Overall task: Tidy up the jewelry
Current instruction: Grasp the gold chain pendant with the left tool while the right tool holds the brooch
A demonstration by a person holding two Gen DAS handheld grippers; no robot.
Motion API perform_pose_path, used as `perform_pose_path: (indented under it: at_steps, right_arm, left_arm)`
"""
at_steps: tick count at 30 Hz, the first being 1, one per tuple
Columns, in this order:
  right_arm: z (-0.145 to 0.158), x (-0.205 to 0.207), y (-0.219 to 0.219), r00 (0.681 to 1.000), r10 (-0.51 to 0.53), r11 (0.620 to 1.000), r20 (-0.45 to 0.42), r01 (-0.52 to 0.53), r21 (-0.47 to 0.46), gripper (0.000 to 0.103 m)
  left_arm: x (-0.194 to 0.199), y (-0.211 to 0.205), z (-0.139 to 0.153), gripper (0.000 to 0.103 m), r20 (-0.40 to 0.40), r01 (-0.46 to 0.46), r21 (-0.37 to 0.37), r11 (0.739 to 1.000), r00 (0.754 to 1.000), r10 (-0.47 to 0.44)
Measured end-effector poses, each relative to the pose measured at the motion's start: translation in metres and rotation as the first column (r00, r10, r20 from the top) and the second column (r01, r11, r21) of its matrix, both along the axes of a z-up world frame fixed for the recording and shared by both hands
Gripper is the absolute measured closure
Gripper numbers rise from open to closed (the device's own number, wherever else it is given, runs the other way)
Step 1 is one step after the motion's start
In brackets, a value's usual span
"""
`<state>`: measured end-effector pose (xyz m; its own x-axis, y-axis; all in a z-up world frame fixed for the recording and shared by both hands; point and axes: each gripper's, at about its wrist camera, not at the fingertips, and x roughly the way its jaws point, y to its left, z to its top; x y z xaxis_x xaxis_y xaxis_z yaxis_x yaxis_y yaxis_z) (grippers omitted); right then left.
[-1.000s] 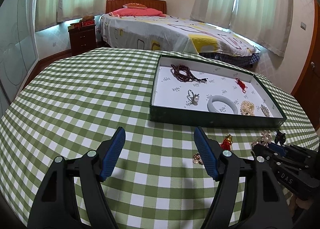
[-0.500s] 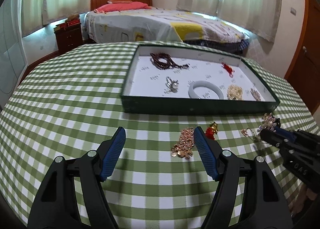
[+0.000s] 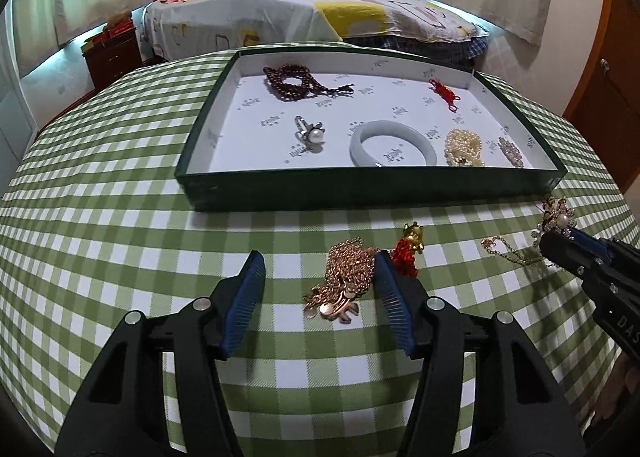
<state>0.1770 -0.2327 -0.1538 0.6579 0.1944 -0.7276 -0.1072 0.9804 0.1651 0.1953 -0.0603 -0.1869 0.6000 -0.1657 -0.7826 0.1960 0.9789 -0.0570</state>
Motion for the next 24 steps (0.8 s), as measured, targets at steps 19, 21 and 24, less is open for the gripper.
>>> perform_pose_path:
  at_steps: [19, 21, 24]
  right_arm:
    - [-0.006, 0.003, -0.001, 1.0, 0.0, 1.0, -0.012, 0.0, 0.016, 0.085]
    - [-0.007, 0.003, -0.002, 1.0, -0.001, 1.0, -0.014, 0.001, 0.02, 0.085]
    - [-0.008, 0.003, -0.002, 1.0, -0.001, 1.0, -0.015, 0.001, 0.023, 0.085]
  left_arm:
    - [0.002, -0.007, 0.0, 0.05, -0.005, 0.068, -0.044, 0.997, 0.998, -0.069]
    - [0.003, -0.009, 0.0, 0.055, -0.004, 0.07, -0.029, 0.997, 0.997, -0.071]
    - [0.003, -0.01, 0.0, 0.07, 0.001, 0.086, -0.003, 0.996, 0.996, -0.086]
